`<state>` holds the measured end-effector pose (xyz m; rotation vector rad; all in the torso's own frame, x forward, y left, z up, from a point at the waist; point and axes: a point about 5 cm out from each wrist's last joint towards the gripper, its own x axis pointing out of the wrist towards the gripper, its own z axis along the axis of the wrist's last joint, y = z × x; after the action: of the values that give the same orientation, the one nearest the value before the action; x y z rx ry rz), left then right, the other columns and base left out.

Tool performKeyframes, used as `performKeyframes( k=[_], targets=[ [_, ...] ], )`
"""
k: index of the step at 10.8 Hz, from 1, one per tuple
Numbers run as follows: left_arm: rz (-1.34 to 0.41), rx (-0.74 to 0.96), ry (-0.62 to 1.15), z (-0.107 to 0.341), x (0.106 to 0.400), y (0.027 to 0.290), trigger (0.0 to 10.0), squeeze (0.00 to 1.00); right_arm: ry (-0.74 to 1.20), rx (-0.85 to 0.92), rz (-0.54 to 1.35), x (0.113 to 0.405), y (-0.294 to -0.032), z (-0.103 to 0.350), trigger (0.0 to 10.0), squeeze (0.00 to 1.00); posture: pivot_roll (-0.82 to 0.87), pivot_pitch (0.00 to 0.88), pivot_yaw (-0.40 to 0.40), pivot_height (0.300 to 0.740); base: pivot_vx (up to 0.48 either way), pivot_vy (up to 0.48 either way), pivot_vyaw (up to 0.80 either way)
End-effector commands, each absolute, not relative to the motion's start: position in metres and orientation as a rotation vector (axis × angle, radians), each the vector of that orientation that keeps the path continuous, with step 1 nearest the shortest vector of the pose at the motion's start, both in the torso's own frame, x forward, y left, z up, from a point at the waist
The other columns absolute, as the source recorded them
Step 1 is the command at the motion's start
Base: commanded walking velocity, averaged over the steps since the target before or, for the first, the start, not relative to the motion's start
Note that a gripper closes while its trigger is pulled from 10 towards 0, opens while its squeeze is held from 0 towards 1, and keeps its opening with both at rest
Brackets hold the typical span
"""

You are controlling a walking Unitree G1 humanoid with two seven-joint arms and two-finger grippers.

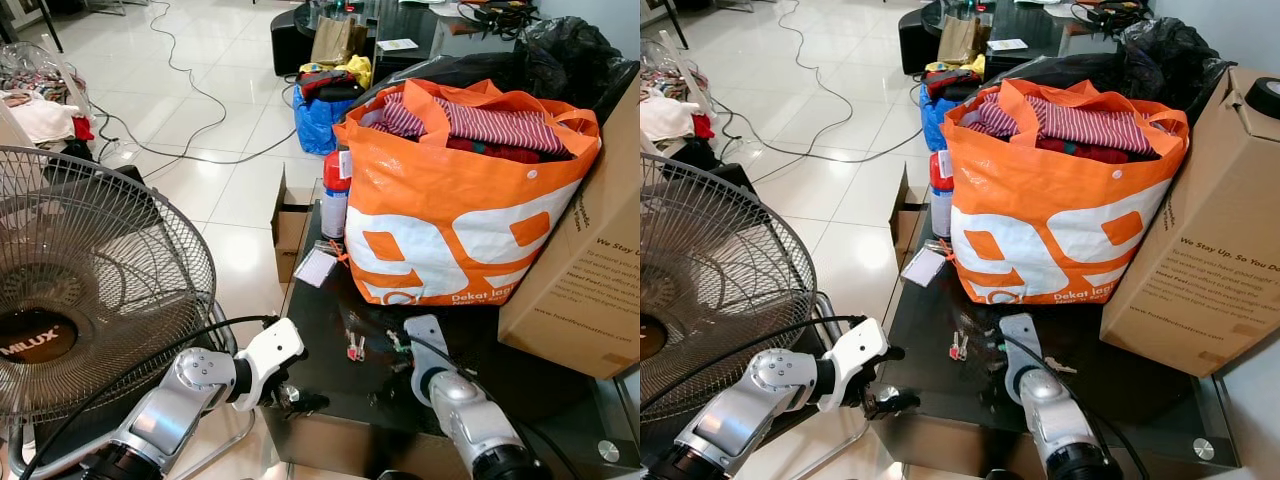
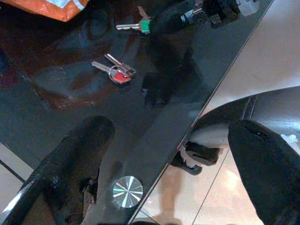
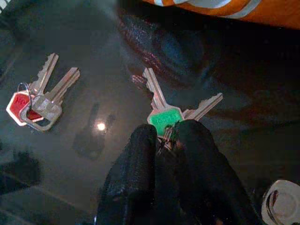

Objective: Hang keys on a hook

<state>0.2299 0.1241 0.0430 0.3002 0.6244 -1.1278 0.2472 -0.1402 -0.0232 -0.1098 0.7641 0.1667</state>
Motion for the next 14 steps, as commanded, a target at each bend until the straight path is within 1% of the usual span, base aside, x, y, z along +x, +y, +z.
performKeyframes(
  k=[1, 2, 3, 4, 5, 6, 7, 8, 10, 11, 13, 14],
  targets=[
    [-1.134, 0.318, 0.621, 0.046, 0.23, 0.125, 10.0, 0.0, 0.756, -0.098, 0.136, 0.249, -0.141, -0.023, 10.0, 0.0, -0.16, 0.0, 0.0, 0.74, 0.0, 0.0, 0.0],
    [-1.135, 0.318, 0.622, 0.046, 0.23, 0.125, 10.0, 0.0, 0.755, -0.096, 0.128, 0.25, -0.141, -0.024, 7.6, 0.0, -0.16, 0.0, 0.0, 0.74, 0.0, 0.0, 0.0],
    [-1.135, 0.319, 0.623, 0.046, 0.23, 0.125, 10.0, 0.0, 0.753, -0.095, 0.129, 0.251, -0.14, -0.024, 4.1, 0.0, -0.16, 0.0, 0.002, 0.74, 0.0, 0.0, 0.0],
    [-1.135, 0.32, 0.623, 0.046, 0.231, 0.126, 10.0, 0.0, 0.754, -0.095, 0.13, 0.251, -0.14, -0.025, 3.3, 0.0, -0.16, 0.0, 0.004, 0.74, 0.0, 0.0, 0.0],
    [-1.135, 0.322, 0.623, 0.046, 0.231, 0.126, 10.0, 0.0, 0.752, -0.098, 0.13, 0.251, -0.14, -0.025, 3.0, 0.0, -0.16, 0.0, 0.005, 0.74, 0.0, 0.0, 0.0],
    [-1.136, 0.323, 0.623, 0.047, 0.231, 0.126, 10.0, 0.0, 0.752, -0.098, 0.13, 0.252, -0.14, -0.025, 2.3, 0.0, -0.16, 0.0, 0.006, 0.74, 0.0, 0.0, 0.0],
    [-1.136, 0.324, 0.623, 0.047, 0.232, 0.126, 10.0, 0.0, 0.751, -0.098, 0.13, 0.252, -0.139, -0.025, 1.3, 0.0, -0.16, 0.0, 0.006, 0.74, 0.0, 0.0, 0.0],
    [-1.135, 0.324, 0.622, 0.047, 0.232, 0.126, 10.0, 0.0, 0.744, -0.094, 0.13, 0.253, -0.139, -0.024, 0.0, 0.0, -0.16, 0.0, 0.01, 0.74, 0.0, 0.0, 0.0],
    [-1.133, 0.32, 0.618, 0.046, 0.231, 0.125, 10.0, 0.0, 0.726, -0.093, 0.14, 0.254, -0.141, -0.021, 0.0, 0.0, -0.16, 0.0, 0.014, 0.74, 0.0, 0.0, 0.0],
    [-1.083, 0.29, 0.571, 0.049, 0.235, 0.124, 10.0, 0.0, 0.688, -0.105, 0.175, 0.252, -0.148, -0.011, 0.0, 0.0, -0.17, 0.0, 0.008, 0.74, 0.0, 0.0, 0.0],
    [-0.89, 0.263, 0.406, 0.064, 0.246, 0.127, 10.0, 0.0, 0.582, -0.093, 0.205, 0.242, -0.167, 0.022, 0.0, 0.0, -0.16, 0.0, 0.02, 0.74, 0.0, 0.0, 0.0],
    [-0.759, 0.25, 0.289, 0.082, 0.253, 0.13, 10.0, 0.0, 0.511, -0.08, 0.238, 0.226, -0.175, 0.049, 0.0, 0.0, -0.15, 0.0, 0.029, 0.74, 0.0, 0.0, 0.0]
  ],
)
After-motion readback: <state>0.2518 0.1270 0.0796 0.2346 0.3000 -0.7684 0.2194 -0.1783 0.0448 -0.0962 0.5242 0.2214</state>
